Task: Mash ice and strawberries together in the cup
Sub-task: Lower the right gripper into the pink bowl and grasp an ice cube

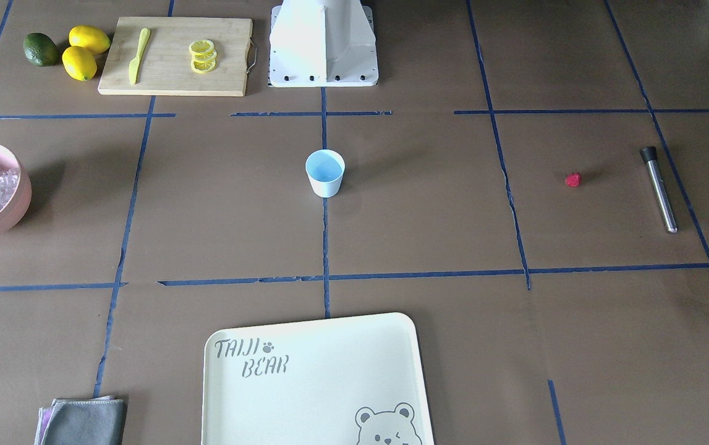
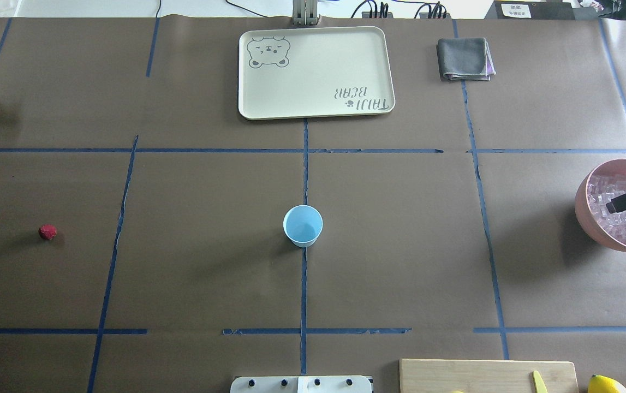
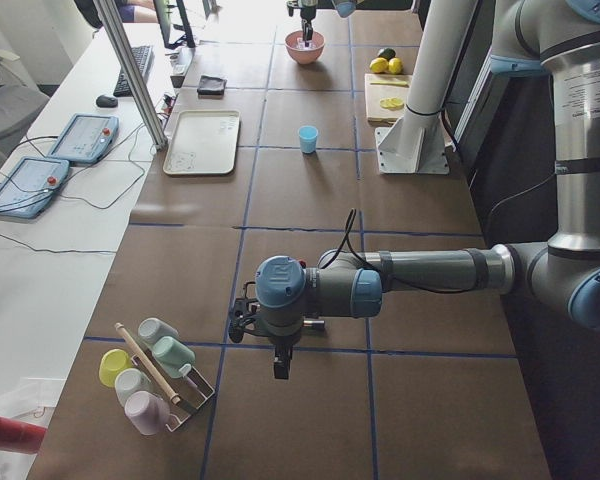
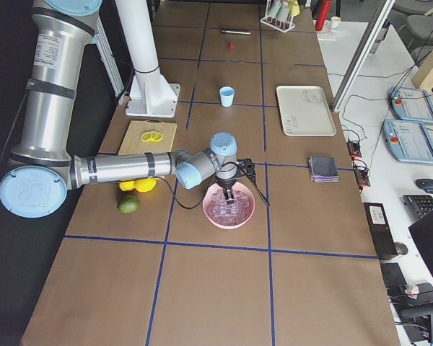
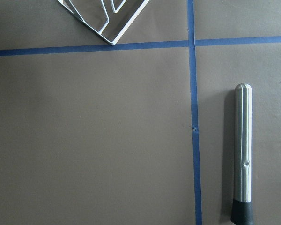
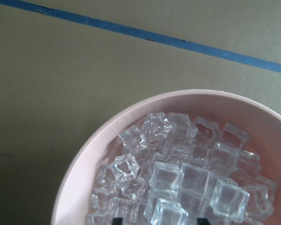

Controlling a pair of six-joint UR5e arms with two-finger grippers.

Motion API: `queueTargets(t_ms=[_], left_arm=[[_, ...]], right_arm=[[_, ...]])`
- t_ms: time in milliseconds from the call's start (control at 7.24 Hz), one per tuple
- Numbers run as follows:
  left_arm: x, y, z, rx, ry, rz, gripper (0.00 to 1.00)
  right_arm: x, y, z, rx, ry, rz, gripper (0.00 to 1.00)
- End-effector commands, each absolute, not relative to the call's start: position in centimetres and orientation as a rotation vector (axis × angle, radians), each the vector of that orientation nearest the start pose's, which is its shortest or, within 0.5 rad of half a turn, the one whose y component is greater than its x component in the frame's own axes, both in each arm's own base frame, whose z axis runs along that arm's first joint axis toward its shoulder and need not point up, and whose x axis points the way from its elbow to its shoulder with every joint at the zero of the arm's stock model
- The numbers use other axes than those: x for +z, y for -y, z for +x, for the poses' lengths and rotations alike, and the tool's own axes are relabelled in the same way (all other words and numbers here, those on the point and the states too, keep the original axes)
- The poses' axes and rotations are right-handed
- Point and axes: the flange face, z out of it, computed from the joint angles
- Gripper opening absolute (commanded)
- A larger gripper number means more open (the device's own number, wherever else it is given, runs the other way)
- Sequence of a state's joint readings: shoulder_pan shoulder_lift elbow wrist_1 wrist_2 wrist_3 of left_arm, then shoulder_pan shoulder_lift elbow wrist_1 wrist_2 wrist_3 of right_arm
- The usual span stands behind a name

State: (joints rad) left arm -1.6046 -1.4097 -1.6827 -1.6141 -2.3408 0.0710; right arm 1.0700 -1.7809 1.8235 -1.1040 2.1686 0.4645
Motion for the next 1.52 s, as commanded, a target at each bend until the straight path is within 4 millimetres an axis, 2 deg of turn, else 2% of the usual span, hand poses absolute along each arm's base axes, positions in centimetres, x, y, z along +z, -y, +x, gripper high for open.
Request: queueTargets(t_ms=[0,967,1382], left_arm=[[67.4,42.0,-7.9,0.031,-0.769,0.035,1.00],[67.5,41.9,-7.8,0.031,-0.769,0.031,1.00],[67.4,41.9,-7.9,0.031,-0.771,0.034,1.00]], right_arm=[[59.0,41.5,-13.9,-0.185,0.742,0.157,0.59],[60.1,41.5,-14.7,-0.195,0.737,0.135,0.49],[59.6,41.7,-14.8,-0.198,0.747,0.142,0.13]])
